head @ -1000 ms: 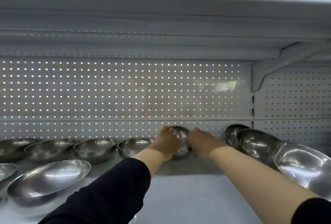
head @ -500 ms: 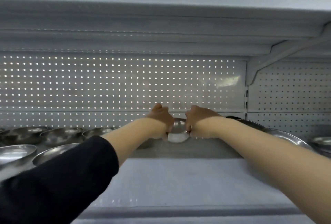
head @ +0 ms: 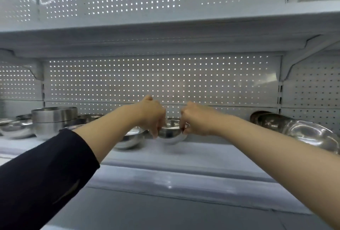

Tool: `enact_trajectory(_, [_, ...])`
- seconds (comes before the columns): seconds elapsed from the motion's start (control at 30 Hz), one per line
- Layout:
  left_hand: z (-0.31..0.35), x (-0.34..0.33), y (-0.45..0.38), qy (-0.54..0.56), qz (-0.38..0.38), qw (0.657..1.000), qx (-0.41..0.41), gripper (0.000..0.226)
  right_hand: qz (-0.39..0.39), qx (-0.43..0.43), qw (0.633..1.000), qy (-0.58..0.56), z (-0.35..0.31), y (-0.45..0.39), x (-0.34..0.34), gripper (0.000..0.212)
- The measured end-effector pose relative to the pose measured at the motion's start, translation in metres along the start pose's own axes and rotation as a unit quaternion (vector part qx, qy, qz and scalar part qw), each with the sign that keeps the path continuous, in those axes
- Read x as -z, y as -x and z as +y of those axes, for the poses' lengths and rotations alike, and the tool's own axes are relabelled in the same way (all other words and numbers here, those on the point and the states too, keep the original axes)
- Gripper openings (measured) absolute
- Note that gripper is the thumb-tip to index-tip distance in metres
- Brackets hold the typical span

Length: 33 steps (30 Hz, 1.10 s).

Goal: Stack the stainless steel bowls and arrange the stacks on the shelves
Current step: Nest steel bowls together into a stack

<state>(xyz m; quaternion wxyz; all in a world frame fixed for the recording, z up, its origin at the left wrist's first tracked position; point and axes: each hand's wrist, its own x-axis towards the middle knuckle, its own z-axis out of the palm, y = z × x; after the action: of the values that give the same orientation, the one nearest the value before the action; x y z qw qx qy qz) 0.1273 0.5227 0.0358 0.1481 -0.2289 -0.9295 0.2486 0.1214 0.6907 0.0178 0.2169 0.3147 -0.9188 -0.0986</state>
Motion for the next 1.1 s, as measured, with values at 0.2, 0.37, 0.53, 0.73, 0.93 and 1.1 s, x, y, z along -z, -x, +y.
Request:
enact_trajectory(0.2, [0.000,-0.019,0.012,-0.016,0.000,1.000,-0.016,0.025,-0.019,-0.020,1.000,-0.008,-0.022,-0.001,-0.009,0.019])
enact_trajectory(0.37, [-0.003,-0.032,0.011,-0.020,0.003,0.999,-0.034,0.024,-0.032,-0.020,0.999,0.019,-0.034,0.003,-0.011,0.018])
enact_trajectory(0.53, [-0.001,-0.016,0.012,0.037,0.015,0.999,-0.033,0.035,-0.010,-0.050,0.999,0.011,-0.028,0.030,0.007,0.030])
enact_trajectory(0.73, [0.049,0.037,-0.011,0.166,0.195,0.963,-0.089,0.040,0.004,-0.149,0.989,0.012,0.033,0.111,0.069,0.026])
enact_trajectory(0.93, [0.132,0.067,-0.040,0.191,0.297,0.919,-0.174,0.041,-0.032,-0.265,0.964,0.012,0.088,0.200,0.090,0.016])
enact_trajectory(1.1, [0.191,0.082,-0.065,0.168,0.311,0.910,-0.216,0.037,-0.087,-0.274,0.957,0.025,0.121,0.250,0.059,0.019])
